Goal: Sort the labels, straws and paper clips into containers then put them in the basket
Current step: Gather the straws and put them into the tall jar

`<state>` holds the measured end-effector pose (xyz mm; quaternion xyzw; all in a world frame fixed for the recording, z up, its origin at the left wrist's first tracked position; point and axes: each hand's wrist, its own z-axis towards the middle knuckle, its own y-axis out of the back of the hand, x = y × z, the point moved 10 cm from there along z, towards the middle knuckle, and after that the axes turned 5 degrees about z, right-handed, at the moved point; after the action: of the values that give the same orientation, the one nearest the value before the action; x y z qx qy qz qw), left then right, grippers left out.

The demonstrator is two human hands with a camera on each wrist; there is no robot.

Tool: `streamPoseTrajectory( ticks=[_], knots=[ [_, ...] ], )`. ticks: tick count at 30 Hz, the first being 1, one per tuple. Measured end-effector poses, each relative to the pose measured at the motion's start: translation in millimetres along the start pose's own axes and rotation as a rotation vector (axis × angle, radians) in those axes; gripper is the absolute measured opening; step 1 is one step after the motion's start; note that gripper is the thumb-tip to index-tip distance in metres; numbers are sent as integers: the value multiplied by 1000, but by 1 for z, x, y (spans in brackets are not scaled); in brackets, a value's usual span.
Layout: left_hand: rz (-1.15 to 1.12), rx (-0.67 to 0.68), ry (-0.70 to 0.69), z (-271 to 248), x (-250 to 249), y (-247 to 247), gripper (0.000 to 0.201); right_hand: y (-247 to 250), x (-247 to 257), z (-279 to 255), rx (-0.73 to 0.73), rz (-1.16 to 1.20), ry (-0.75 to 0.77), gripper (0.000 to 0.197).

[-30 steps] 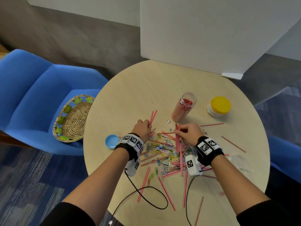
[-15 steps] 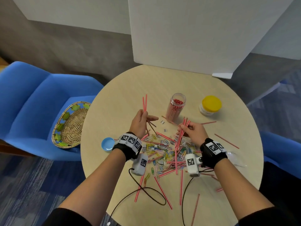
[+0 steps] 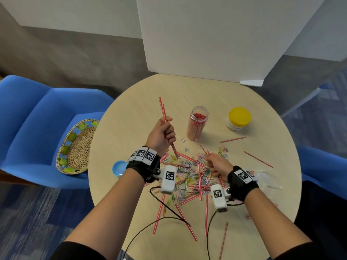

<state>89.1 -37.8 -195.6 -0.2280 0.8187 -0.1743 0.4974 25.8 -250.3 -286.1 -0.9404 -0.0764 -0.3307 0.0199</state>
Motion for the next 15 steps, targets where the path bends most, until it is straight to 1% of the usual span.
streamPoseTrajectory(
  ticks=[2,4,6,7,9,12,15],
  knots=[
    [46,6,29,2,-1,-4,17,1,-4,-1,13,-82,-29,21],
    [119,8,42,4,-2,-5,17,2,-3,-2,17,-202,-17,37],
    [219,13,16,6,-7,-10,31,7,2,-2,-20,-251,10,50],
    [275,2,-11,7,-12,-14,40,10,3,-2,-41,-223,12,51],
    [345,-25,-89,7,-31,-29,49,13,7,-2,-47,-120,19,51],
    [271,-20,-202,11,-64,-64,53,18,20,-6,-35,17,80,50],
    [178,18,-295,21,-91,-101,51,28,45,-10,-37,166,182,49]
  ],
)
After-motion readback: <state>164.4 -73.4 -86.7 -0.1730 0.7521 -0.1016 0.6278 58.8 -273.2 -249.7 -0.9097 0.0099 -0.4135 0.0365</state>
